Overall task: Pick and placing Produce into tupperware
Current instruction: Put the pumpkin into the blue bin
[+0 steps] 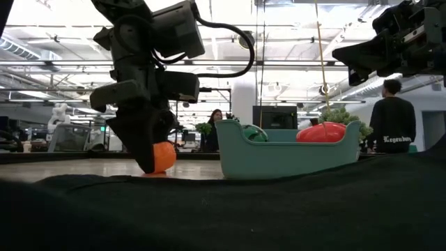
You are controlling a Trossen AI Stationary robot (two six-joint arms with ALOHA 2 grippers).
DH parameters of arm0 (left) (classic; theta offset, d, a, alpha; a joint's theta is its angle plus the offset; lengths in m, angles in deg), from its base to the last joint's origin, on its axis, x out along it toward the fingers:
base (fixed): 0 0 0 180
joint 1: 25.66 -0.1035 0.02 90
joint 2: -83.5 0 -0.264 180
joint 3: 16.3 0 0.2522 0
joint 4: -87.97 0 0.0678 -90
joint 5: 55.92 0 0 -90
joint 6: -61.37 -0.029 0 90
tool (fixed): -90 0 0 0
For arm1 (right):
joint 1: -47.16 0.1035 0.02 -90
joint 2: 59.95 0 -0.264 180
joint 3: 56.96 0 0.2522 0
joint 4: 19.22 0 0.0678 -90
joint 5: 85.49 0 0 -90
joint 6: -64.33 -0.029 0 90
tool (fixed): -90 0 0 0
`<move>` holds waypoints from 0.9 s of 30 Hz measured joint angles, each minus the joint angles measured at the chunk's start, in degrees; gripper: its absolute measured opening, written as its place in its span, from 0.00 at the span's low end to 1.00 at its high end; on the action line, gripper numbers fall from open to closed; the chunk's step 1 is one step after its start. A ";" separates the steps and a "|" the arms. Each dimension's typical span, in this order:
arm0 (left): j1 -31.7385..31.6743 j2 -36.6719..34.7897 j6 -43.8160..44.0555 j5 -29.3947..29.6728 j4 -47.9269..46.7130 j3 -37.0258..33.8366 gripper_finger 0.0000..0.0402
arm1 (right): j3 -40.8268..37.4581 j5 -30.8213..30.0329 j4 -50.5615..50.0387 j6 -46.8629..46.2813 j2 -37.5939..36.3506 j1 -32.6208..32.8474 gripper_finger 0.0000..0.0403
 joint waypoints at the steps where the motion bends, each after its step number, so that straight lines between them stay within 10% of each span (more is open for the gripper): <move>1: -0.04 0.00 0.00 0.08 -0.02 0.00 0.67 | 0.00 0.00 0.00 0.02 0.00 0.00 0.00; 27: -1.84 -10.85 -2.57 -0.58 -4.06 0.57 0.59 | 0.00 -0.02 0.06 0.02 0.33 0.00 0.00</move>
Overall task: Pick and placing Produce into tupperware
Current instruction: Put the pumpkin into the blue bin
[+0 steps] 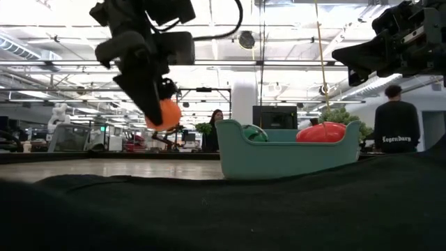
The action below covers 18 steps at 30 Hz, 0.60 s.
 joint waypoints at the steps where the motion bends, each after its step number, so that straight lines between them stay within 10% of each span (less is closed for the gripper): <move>1: -0.16 -0.81 -0.02 0.00 -0.19 0.00 0.60 | -0.02 0.00 -0.02 0.00 0.00 0.00 0.00; 18: -1.06 -12.99 -2.89 -0.66 -2.54 0.07 0.62 | 0.00 0.02 -0.02 0.00 0.00 0.00 0.00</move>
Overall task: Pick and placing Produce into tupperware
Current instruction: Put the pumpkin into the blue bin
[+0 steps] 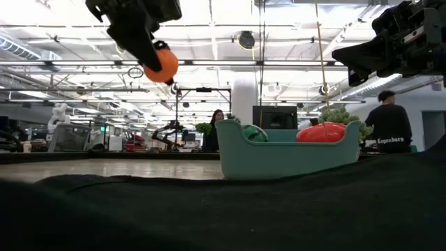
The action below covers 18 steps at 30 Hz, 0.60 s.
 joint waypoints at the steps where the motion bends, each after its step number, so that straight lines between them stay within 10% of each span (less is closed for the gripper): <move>1: 0.00 -0.74 -0.04 -0.04 -0.15 0.00 0.62 | -0.01 -0.02 0.00 0.00 0.00 0.00 0.00; 18: -1.48 -8.93 -1.19 0.10 -0.62 0.02 0.61 | 0.00 -0.02 0.00 0.00 0.00 -0.02 0.00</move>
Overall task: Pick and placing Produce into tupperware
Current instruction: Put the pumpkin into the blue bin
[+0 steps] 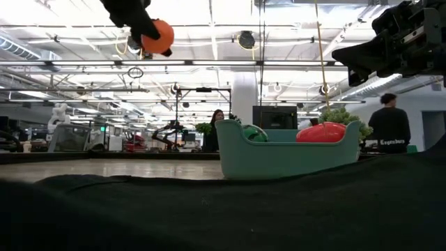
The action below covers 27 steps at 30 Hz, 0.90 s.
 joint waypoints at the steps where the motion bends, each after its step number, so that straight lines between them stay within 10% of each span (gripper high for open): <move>1: -0.36 0.11 0.28 0.07 0.00 0.00 0.61 | 0.00 0.02 0.04 0.00 -0.02 0.02 0.00; 27: -2.76 5.25 -0.43 -4.82 17.65 0.64 0.61 | -0.02 0.00 0.80 0.00 -0.02 0.02 0.00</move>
